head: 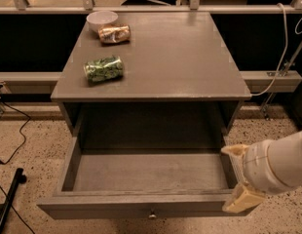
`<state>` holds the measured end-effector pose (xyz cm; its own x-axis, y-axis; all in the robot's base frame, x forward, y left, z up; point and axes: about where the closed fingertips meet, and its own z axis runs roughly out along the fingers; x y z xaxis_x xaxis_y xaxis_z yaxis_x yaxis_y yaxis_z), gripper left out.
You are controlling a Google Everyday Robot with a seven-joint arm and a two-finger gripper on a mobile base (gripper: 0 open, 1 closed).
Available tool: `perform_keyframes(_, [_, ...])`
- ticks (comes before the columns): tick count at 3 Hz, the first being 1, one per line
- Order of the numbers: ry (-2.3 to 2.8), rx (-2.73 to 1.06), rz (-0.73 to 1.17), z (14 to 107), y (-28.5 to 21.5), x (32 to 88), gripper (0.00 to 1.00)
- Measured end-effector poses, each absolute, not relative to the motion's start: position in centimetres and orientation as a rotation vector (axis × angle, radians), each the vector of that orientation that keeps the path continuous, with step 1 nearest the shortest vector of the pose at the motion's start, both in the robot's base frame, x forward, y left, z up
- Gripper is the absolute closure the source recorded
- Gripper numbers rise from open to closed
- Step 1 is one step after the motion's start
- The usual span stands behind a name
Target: Close top drawer
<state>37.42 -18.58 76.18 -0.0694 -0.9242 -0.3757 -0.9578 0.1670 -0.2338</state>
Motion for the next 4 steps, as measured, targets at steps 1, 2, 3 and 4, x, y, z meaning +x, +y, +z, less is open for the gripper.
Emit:
perform_keyframes(1, [1.962, -1.797, 0.133, 73.2, -18.7, 35.1, 0.43])
perform_keyframes(2, [1.906, -1.82, 0.169, 71.2, -18.1, 34.1, 0.66])
perform_keyframes(3, [1.868, -1.833, 0.208, 69.3, -17.6, 33.8, 0.9])
perform_keyframes(4, [1.845, -1.838, 0.255, 67.3, -17.1, 33.1, 1.0])
